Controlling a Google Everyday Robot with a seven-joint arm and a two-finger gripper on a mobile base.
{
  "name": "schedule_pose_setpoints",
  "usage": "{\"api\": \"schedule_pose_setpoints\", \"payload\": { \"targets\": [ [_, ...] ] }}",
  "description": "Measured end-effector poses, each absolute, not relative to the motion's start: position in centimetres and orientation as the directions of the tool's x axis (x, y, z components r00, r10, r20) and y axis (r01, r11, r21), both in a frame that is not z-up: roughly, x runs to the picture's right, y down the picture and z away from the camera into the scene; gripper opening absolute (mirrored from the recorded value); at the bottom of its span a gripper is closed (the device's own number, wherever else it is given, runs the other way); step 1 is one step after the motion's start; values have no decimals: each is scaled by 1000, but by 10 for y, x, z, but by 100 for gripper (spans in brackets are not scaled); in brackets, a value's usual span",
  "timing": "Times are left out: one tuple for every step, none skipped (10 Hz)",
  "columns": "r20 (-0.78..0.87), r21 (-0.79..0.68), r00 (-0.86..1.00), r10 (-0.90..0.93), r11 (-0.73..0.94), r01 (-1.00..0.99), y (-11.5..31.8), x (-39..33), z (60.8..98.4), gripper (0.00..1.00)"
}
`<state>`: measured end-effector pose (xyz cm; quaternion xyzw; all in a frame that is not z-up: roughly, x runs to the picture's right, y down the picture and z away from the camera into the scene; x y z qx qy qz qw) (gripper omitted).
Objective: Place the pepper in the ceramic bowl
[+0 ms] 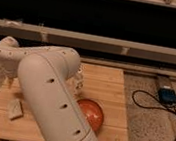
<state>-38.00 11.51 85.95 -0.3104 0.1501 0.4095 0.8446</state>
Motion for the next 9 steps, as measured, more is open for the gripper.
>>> {"api": "schedule_pose_setpoints", "payload": {
  "targets": [
    [-512, -403, 617, 598, 466, -787, 115, -378, 866, 74],
    [-515, -405, 612, 600, 459, -791, 114, -375, 872, 74],
    [-519, -406, 610, 599, 454, -793, 115, -374, 878, 74],
    [-521, -408, 607, 600, 450, -795, 115, -375, 883, 74],
    [-527, -407, 604, 598, 446, -797, 116, -374, 888, 74],
    [-534, -404, 601, 594, 445, -799, 117, -372, 892, 74],
    [-543, -400, 598, 590, 444, -802, 117, -370, 896, 73],
    [-550, -398, 597, 585, 445, -802, 118, -370, 899, 67],
    [-554, -400, 600, 577, 447, -800, 120, -372, 901, 55]
  ]
}}
